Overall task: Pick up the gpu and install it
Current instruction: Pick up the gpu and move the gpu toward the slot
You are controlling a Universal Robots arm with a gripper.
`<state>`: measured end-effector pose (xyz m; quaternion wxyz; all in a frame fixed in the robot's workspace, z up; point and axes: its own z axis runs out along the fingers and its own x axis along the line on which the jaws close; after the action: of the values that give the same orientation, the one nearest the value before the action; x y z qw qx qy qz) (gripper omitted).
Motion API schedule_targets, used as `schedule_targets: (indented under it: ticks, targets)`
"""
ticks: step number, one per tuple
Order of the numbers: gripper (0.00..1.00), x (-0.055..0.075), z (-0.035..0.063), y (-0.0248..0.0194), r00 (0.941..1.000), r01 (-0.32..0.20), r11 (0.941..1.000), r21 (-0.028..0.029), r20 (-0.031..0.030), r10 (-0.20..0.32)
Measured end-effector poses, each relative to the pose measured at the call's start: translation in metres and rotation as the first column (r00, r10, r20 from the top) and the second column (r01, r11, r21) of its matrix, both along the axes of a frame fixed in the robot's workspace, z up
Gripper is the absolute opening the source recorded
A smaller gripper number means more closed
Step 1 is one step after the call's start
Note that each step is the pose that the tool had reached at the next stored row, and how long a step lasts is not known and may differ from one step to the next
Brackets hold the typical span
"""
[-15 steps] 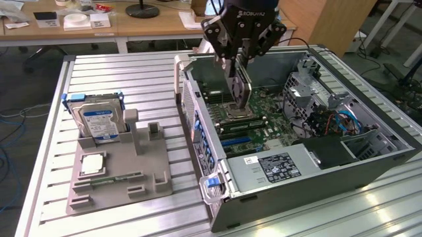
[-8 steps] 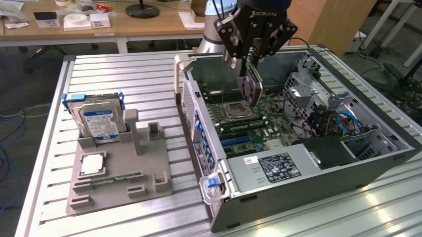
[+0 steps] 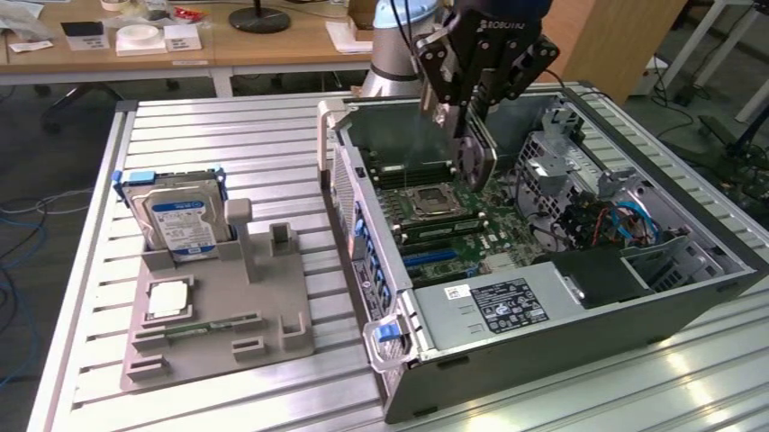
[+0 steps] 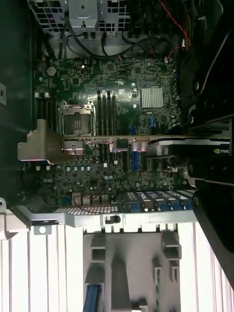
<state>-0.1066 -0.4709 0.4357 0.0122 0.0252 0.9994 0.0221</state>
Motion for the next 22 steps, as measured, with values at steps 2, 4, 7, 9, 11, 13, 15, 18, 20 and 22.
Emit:
schedule_targets:
  ticks: [2, 4, 7, 9, 11, 13, 15, 18, 20, 22]
  targets:
    - [0.27, 0.004, 0.0, 0.0, 1.0, 0.0, 1.0, 0.0001, 0.0, 0.0]
    - [0.27, 0.008, 0.0, 0.0, 1.0, 0.0, 1.0, 0.0, 0.0, 0.0]
    - [0.27, 0.014, 0.0, 0.0001, 1.0, 0.0, 1.0, 0.0001, 0.0, 0.0]
    - [0.27, 0.017, 0.0, 0.0, 1.0, 0.0, 1.0, 0.0, 0.0, 0.0]
    - [0.27, 0.022, 0.0, 0.0, 1.0, 0.0, 1.0, 0.0, 0.0, 0.0]
    - [0.27, 0.03, 0.0, 0.0001, 1.0, -0.001, 1.0, 0.0, 0.0, 0.001]
    - [0.27, 0.037, 0.0, 0.0, 1.0, -0.001, 1.0, 0.0001, 0.0, 0.001]
    - [0.27, 0.048, 0.0, 0.0, 1.0, -0.001, 1.0, 0.0, 0.0, 0.001]
    - [0.27, 0.056, 0.0, 0.0, 1.0, -0.001, 1.0, 0.0001, 0.0, 0.001]
    - [0.27, 0.063, 0.0, 0.0, 1.0, -0.001, 1.0, 0.0001, 0.0, 0.001]
